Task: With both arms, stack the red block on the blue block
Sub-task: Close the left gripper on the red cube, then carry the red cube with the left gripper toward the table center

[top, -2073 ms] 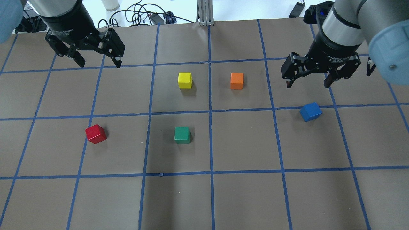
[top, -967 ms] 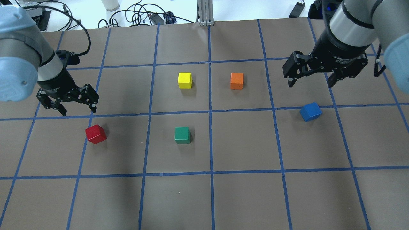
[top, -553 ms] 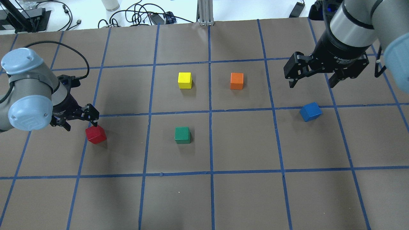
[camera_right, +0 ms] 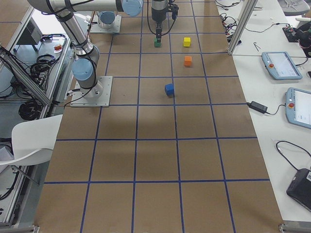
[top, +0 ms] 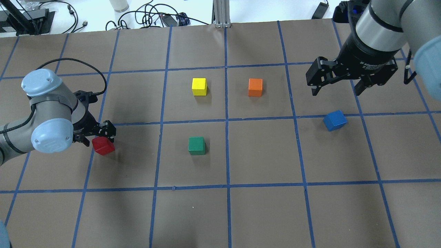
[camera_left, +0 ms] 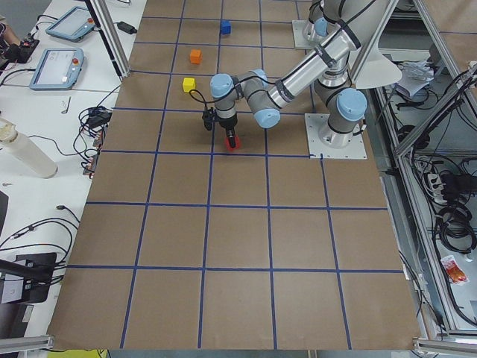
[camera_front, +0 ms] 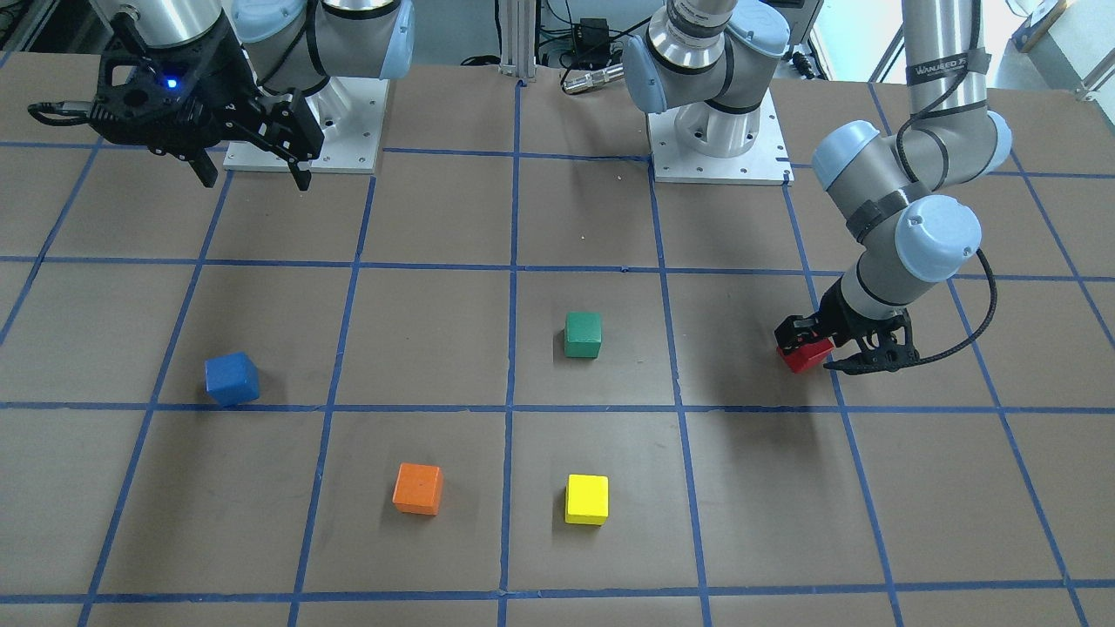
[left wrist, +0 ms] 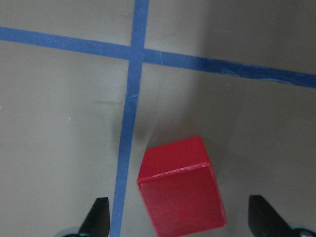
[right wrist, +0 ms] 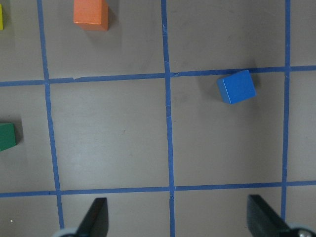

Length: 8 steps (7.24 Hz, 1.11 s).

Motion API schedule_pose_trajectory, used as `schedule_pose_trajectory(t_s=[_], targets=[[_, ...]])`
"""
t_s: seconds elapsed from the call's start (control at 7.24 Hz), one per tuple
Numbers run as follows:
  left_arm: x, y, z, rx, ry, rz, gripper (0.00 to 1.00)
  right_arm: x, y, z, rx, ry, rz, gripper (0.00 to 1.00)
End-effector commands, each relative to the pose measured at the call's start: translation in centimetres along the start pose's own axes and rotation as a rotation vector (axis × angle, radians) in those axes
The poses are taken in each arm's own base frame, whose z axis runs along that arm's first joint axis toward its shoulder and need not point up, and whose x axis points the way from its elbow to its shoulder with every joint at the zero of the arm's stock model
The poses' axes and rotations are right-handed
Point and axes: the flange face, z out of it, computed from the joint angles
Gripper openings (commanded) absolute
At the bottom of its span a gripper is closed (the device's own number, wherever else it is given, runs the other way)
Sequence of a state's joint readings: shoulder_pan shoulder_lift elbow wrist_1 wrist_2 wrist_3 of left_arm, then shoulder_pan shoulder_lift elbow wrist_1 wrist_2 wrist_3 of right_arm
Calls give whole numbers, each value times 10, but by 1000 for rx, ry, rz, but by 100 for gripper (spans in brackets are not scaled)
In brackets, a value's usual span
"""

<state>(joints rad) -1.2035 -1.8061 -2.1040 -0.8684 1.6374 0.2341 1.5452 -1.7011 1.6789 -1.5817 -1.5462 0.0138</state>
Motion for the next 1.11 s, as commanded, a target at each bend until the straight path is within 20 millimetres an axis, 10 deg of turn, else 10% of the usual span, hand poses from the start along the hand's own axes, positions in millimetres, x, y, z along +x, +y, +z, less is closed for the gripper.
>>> schedule_pose_trajectory(t_s=[0.0, 0.28, 0.41, 0.83, 0.97], targets=[[1, -1, 1, 19, -14, 73, 0, 0, 1, -1, -1, 3, 0, 100], [9, -12, -31, 43, -17, 96, 0, 0, 1, -1, -1, -1, 0, 100], [51, -13, -70, 9, -5, 132, 0, -1, 1, -1, -1, -3, -1, 100], [235, -7, -143, 37, -11, 171, 0, -1, 1, -1, 2, 0, -1, 100], [294, 6, -138, 27, 66, 164, 0, 0, 1, -1, 2, 0, -1, 100]])
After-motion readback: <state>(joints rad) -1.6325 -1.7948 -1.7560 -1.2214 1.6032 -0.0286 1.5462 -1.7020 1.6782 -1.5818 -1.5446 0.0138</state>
